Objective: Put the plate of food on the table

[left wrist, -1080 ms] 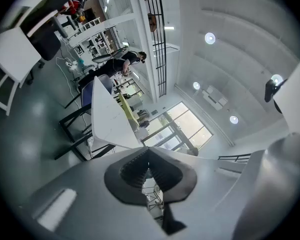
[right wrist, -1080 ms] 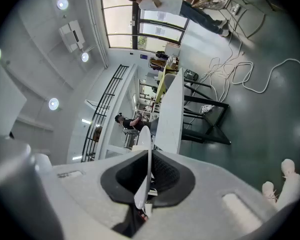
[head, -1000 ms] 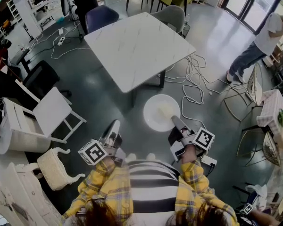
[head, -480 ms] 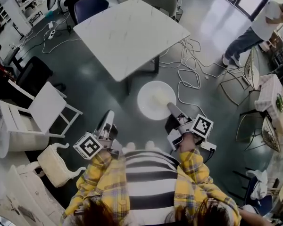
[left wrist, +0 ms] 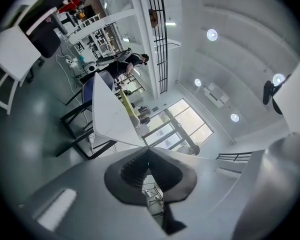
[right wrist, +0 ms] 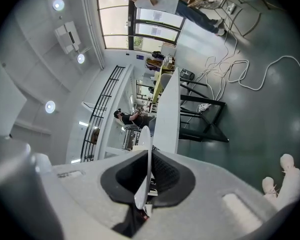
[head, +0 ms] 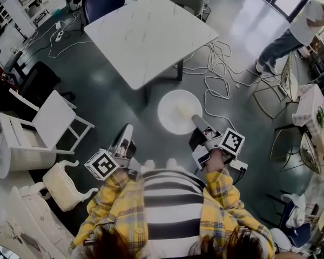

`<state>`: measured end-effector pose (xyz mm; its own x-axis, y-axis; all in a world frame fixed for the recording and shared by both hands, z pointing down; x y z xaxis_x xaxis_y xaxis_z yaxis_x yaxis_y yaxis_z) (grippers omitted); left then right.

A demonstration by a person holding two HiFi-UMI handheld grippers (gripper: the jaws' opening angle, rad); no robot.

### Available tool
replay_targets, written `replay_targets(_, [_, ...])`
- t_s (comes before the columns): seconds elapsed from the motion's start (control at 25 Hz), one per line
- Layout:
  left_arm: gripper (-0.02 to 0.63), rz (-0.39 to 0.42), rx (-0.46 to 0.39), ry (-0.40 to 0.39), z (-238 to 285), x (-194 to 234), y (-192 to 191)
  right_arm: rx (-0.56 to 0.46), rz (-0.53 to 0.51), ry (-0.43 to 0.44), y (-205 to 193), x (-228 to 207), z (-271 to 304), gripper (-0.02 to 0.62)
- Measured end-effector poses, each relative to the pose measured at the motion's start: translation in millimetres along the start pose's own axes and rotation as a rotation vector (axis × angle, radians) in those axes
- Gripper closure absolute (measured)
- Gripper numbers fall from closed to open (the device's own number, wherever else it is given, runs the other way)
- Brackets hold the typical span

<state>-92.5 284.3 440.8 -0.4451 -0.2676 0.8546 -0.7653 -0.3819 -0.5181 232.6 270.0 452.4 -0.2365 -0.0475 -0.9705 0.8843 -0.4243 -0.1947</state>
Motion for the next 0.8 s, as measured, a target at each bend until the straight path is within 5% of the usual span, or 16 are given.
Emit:
replay_targets(0.24, [0.621, -0.042, 0.001, 0.011, 3, -4, -10, -0.003, 0.027, 0.006, 7, -2, -1, 0.584])
replay_targets(0.8, [0.621, 0.043, -0.023, 0.014, 24, -5, -20, 0.02, 0.032, -0.015, 31, -15, 4, 0.584])
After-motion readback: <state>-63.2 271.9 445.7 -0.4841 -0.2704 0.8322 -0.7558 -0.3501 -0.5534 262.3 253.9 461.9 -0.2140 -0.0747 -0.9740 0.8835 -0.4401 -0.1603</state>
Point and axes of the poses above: the fingertips, and each gripper's own axes: z forward along the fingers, x to its left, y out of its top, the point moved 8 cm from there along -z, backward along the fingers, and after that the axes turned 8 degrees about -x, right-handed, at the moved point
